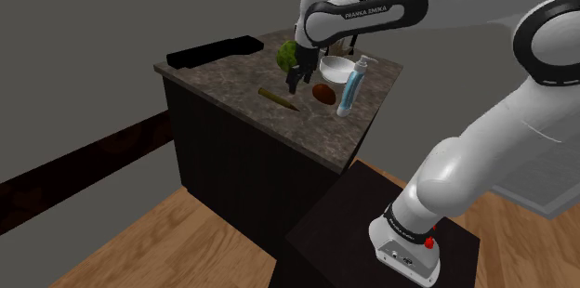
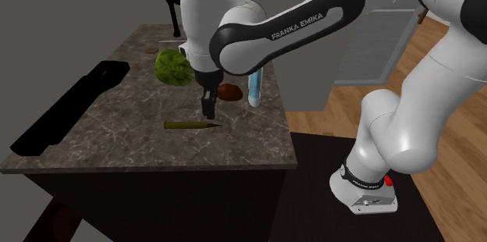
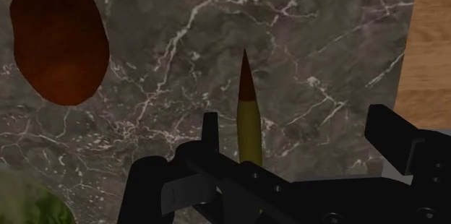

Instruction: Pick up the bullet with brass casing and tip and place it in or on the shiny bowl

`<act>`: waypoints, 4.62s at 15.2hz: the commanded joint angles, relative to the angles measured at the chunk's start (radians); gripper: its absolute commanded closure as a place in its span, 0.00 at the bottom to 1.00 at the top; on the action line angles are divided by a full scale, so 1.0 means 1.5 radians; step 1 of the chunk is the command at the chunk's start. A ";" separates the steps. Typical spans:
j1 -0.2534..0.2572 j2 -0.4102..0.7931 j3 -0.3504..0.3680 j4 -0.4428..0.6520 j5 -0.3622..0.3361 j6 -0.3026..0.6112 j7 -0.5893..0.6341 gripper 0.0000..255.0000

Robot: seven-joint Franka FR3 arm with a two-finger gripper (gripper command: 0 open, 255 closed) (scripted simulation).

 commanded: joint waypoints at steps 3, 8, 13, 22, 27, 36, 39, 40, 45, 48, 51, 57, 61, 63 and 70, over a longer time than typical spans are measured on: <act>-0.001 0.107 0.001 0.061 -0.012 0.044 0.000 0.00; -0.001 0.211 0.000 0.135 -0.024 0.071 -0.002 0.00; -0.003 0.233 -0.003 0.116 -0.027 0.112 0.000 0.00; -0.005 0.245 -0.004 0.108 -0.029 0.133 0.001 0.00; -0.005 0.245 -0.004 0.108 -0.029 0.133 0.001 1.00; -0.005 0.232 -0.004 0.119 -0.026 0.108 -0.003 1.00; -0.004 0.220 -0.003 0.132 -0.024 0.084 -0.006 1.00; -0.004 0.217 -0.003 0.137 -0.023 0.076 -0.007 1.00; -0.004 0.200 -0.002 0.162 -0.020 0.034 -0.013 1.00; -0.004 0.192 -0.002 0.179 -0.018 0.009 -0.016 1.00; -0.003 0.185 -0.002 0.197 -0.017 -0.016 -0.020 1.00; -0.003 0.174 -0.001 0.238 -0.014 -0.068 -0.026 1.00; -0.002 0.169 -0.001 0.268 -0.013 -0.102 -0.030 1.00; -0.002 0.168 0.000 0.282 -0.012 -0.117 -0.032 1.00; -0.059 0.184 -0.051 0.302 -0.002 -0.108 -0.141 1.00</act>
